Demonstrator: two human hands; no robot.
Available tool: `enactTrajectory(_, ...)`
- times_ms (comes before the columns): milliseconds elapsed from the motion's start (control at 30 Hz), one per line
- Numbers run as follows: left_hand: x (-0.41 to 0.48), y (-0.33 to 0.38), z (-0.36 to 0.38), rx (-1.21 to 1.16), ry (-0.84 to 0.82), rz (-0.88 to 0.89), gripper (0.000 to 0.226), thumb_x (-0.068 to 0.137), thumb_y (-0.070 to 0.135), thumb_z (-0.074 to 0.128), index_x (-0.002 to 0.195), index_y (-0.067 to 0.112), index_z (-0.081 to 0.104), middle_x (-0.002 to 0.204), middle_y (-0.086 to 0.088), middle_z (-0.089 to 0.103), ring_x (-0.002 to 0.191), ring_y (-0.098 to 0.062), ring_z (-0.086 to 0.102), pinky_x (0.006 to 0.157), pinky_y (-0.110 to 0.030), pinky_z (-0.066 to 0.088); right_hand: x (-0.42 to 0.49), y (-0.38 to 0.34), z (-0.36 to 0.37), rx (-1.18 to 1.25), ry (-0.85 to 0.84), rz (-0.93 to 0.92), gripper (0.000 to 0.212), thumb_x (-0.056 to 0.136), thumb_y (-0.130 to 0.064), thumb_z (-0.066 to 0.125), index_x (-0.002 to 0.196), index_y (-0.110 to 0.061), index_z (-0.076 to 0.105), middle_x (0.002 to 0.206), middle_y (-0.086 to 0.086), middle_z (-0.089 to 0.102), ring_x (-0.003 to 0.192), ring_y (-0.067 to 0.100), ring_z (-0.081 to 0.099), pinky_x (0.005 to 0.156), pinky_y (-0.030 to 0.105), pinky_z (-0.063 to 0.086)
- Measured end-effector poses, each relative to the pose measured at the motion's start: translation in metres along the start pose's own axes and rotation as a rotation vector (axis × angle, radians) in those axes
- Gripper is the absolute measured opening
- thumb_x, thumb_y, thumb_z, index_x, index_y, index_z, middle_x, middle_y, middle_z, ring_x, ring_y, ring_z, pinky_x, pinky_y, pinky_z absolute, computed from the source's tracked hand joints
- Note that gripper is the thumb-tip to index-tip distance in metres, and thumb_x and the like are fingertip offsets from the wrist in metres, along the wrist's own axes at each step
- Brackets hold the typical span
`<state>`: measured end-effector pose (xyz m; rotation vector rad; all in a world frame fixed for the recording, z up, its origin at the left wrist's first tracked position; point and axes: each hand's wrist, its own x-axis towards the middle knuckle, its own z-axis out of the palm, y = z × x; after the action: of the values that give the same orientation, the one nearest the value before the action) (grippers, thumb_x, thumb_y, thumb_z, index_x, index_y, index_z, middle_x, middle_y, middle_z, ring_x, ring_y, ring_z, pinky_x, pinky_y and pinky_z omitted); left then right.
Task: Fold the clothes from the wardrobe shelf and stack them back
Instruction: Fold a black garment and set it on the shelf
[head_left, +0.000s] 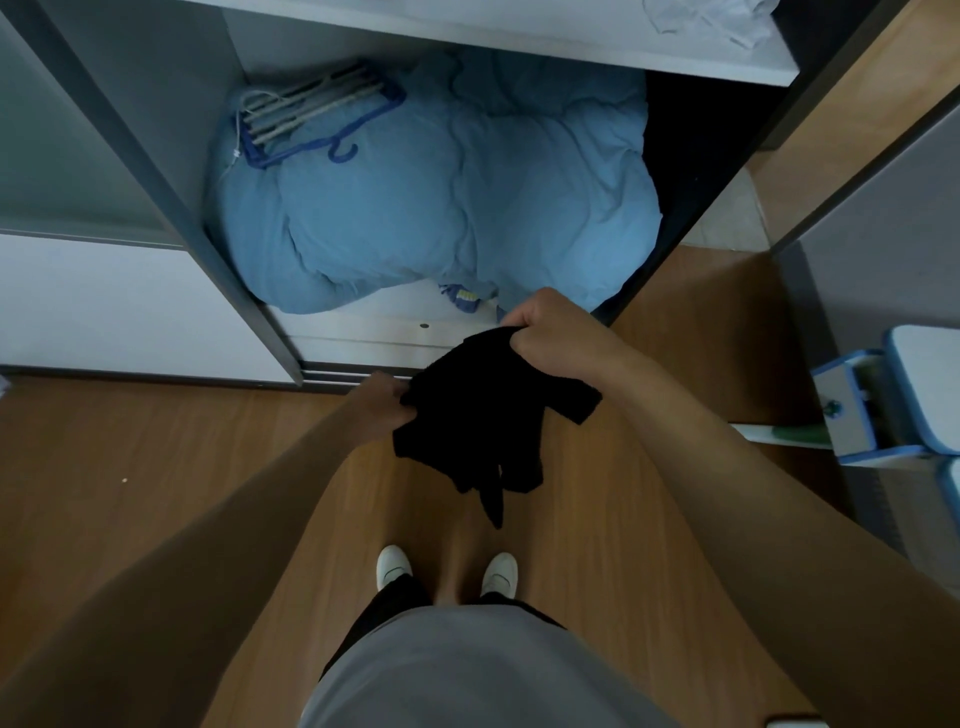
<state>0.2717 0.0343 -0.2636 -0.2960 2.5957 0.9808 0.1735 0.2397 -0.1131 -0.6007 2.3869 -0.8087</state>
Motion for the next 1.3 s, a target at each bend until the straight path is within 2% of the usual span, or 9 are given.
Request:
enactTrajectory(167,-0.005,-0.011,-0.025,0.094,0.183,0.100,0.013,0.081,-0.002,0.068,0.089,-0.001,0.078,0.084,-0.019,0.074,0.080,-0.032,0.069,0.070,-0.033,0.047,-0.002,0.020,0.000,-0.246,-0.088,0.065,0.027,0.082,-0.004,0.052,0.090,-0.010,0.077,0.077,0.003,0.067,0.077,0.020,0.063,0.068,0.035,0.052)
enactTrajectory(333,-0.007,-0.006,-0.028,0.363,0.208,-0.058,0.015,0.082,0.016,0.065,0.091,0.018,0.077,0.090,-0.010,0.069,0.086,-0.032,0.065,0.065,-0.030,0.041,-0.001,0.029,0.012,-0.144,-0.088,0.074,0.021,0.080,0.001,0.047,0.080,0.011,0.065,0.064,0.010,0.051,0.061,0.016,0.046,0.056,0.031,0.033)
enactTrajectory(400,-0.008,-0.003,-0.027,0.414,0.210,-0.117,0.014,0.084,0.018,0.062,0.091,0.020,0.074,0.092,-0.008,0.068,0.088,-0.031,0.065,0.065,-0.032,0.040,-0.002,0.026,0.015,-0.076,-0.080,0.068,0.022,0.080,0.000,0.046,0.059,0.001,0.052,0.058,0.004,0.040,0.056,0.015,0.039,0.055,0.031,0.026)
enactTrajectory(500,-0.007,-0.003,-0.028,0.262,0.279,-0.205,0.022,0.084,0.015,0.059,0.097,0.022,0.076,0.092,-0.005,0.071,0.086,-0.030,0.066,0.068,-0.032,0.044,-0.005,0.023,0.014,0.072,-0.120,0.085,0.028,0.081,-0.013,0.053,0.055,-0.013,0.042,0.053,-0.001,0.038,0.050,0.012,0.038,0.055,0.033,0.025)
enactTrajectory(633,-0.002,-0.002,-0.039,-0.097,0.334,-0.352,0.028,0.077,0.003,0.056,0.087,0.022,0.075,0.062,0.007,0.071,0.059,-0.007,0.067,0.067,-0.025,0.053,-0.011,0.024,0.011,-0.046,-0.294,0.065,0.047,0.080,-0.058,0.070,0.089,-0.012,0.072,0.086,0.002,0.073,0.078,0.016,0.070,0.071,0.033,0.054)
enactTrajectory(733,0.000,0.004,-0.047,-0.300,0.381,-0.393,0.024,0.080,0.003,0.056,0.083,0.019,0.074,0.052,0.003,0.068,0.049,-0.005,0.064,0.064,-0.027,0.057,-0.009,0.025,0.011,-0.043,-0.273,0.015,0.049,0.086,-0.053,0.070,0.083,-0.004,0.068,0.081,0.003,0.069,0.076,0.015,0.068,0.067,0.029,0.047)
enactTrajectory(933,0.009,0.024,-0.050,-0.504,0.403,-0.340,0.024,0.084,-0.004,0.056,0.093,0.003,0.076,0.089,-0.013,0.072,0.086,-0.025,0.066,0.087,-0.035,0.055,-0.011,0.017,0.006,-0.038,-0.377,-0.069,0.036,0.094,-0.038,0.067,0.065,-0.019,0.058,0.048,-0.026,0.055,0.052,-0.009,0.055,0.048,0.005,0.035)
enactTrajectory(1100,0.004,0.044,-0.044,-0.513,0.242,-0.228,0.020,0.089,-0.005,0.055,0.090,0.007,0.071,0.074,-0.002,0.063,0.065,-0.008,0.055,0.052,-0.006,0.042,-0.013,0.008,0.000,-0.067,-0.405,-0.139,0.031,0.098,-0.037,0.060,0.070,-0.026,0.056,0.054,-0.029,0.057,0.057,-0.013,0.054,0.054,0.004,0.036)
enactTrajectory(1300,-0.001,0.052,-0.029,-0.580,0.113,-0.192,0.019,0.090,0.002,0.062,0.080,0.018,0.061,0.075,-0.002,0.062,0.071,-0.015,0.059,0.058,-0.017,0.048,-0.018,0.005,-0.002,-0.071,-0.390,-0.174,0.037,0.098,-0.043,0.057,0.088,-0.008,0.065,0.076,-0.006,0.061,0.064,-0.003,0.056,0.062,0.017,0.042)
